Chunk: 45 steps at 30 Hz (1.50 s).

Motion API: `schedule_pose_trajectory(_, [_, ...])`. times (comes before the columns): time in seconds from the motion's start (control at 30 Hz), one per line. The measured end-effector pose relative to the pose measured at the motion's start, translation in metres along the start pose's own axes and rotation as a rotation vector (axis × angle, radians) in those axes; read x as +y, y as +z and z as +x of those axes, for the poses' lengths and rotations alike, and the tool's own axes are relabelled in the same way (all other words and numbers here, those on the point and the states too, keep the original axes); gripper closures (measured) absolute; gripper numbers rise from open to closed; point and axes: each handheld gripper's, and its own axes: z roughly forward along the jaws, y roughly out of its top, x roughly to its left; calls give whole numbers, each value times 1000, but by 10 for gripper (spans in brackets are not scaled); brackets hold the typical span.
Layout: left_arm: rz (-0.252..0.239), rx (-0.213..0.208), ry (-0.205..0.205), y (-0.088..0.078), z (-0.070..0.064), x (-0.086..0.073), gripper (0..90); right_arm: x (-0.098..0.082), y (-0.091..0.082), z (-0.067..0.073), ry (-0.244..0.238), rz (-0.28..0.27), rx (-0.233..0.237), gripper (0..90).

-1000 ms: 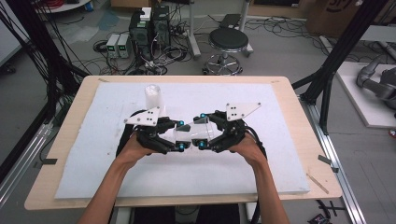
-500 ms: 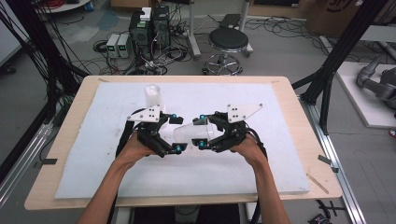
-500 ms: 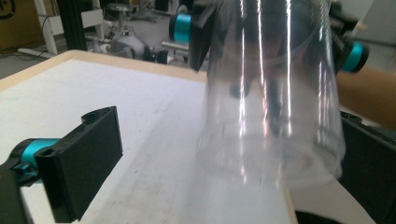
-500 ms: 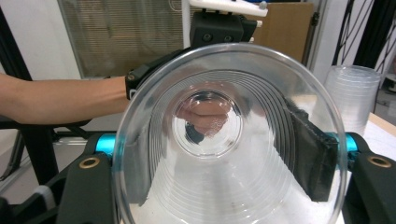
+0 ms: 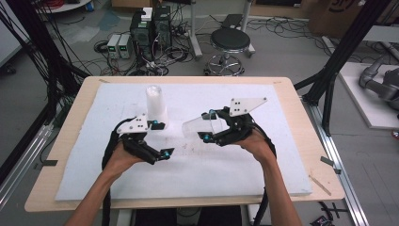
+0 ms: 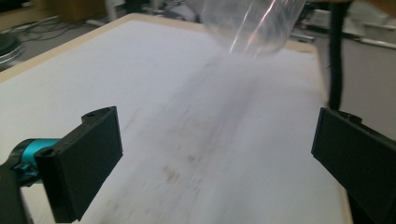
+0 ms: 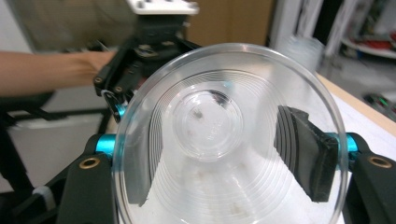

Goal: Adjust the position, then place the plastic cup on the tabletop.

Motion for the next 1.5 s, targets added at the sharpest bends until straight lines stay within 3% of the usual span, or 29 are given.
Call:
schedule_pose_trajectory(0.03, [0, 0, 0, 0, 0, 0, 18, 2, 0, -2, 2, 25, -16, 330])
schedule_pose_trajectory(0.07, [-3, 33, -17, -7, 2, -8, 18, 2, 0, -2, 2, 25, -16, 330])
schedule_pose_trajectory(0.13, [-5, 88, -49, -16, 5, -18, 18, 6, 0, -5, 16, 78, -47, 331])
schedule_pose_trajectory(0.17, [-6, 112, -61, -21, 6, -24, 18, 10, 2, -9, 21, 150, -90, 331])
schedule_pose_trajectory(0.27, [7, 214, -97, -39, 8, -45, 18, 13, 8, -17, 22, 267, -145, 331])
schedule_pose_trajectory(0.4, [34, 291, -92, -52, 8, -60, 18, 15, 17, -28, 67, 432, -204, 332])
schedule_pose_trajectory(0.57, [17, 372, -120, -62, 8, -77, 18, 17, 25, -40, 109, 560, -257, 331])
schedule_pose_trajectory(0.83, [2, 370, -153, -60, 11, -96, 18, 17, 31, -44, 121, 594, -251, 330])
schedule_pose_trajectory(0.9, [-26, 376, -160, -63, 12, -95, 18, 16, 31, -44, 123, 600, -251, 330])
schedule_pose_trajectory(1.3, [-33, 366, -181, -64, 14, -97, 18, 16, 38, -44, 108, 606, -251, 329])
schedule_pose_trajectory(1.5, [-33, 366, -170, -64, 13, -97, 19, 16, 42, -44, 107, 614, -253, 329])
